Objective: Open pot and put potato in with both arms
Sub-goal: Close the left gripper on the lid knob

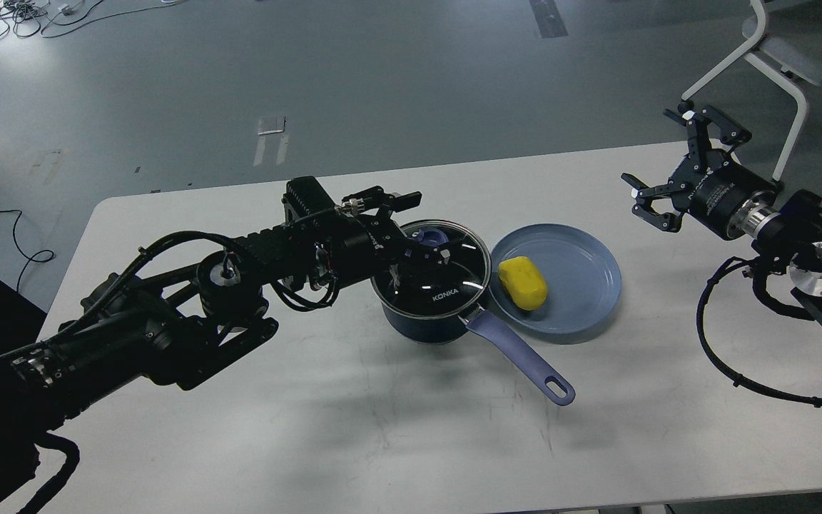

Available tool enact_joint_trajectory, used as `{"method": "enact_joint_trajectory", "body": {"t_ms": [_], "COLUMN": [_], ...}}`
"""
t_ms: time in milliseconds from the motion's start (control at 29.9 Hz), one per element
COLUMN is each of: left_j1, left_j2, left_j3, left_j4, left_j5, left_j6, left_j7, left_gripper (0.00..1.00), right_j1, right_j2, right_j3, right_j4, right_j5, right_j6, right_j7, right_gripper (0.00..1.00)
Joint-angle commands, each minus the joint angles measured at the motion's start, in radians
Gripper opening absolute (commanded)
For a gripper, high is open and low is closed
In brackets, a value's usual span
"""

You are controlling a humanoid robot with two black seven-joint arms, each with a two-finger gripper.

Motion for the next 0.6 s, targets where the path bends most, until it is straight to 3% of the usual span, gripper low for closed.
{"method": "enact_joint_trajectory", "body": {"t_ms": [0,568], "left_j1": [0.015,0.020], "left_j2": [0.000,-0.044], "left_j3": [0.012,0.021], "left_j4": [0.010,0.045], "left_j5": [0.000,-0.002], "left_j6": [0.005,0.023], "left_j7": [0.000,0.000], "left_gripper": [0.98,0.98], "right_j1": [-0.002,-0.002], "right_j2": [0.000,-0.002], "right_j3": [0.000,-0.001], "right_j4": [0.000,0.001], "right_j5": [0.000,-0.002], "right_j6": [0.000,0.000], "right_j7": [0.000,0.000], "right_gripper": [1.00,1.00]}}
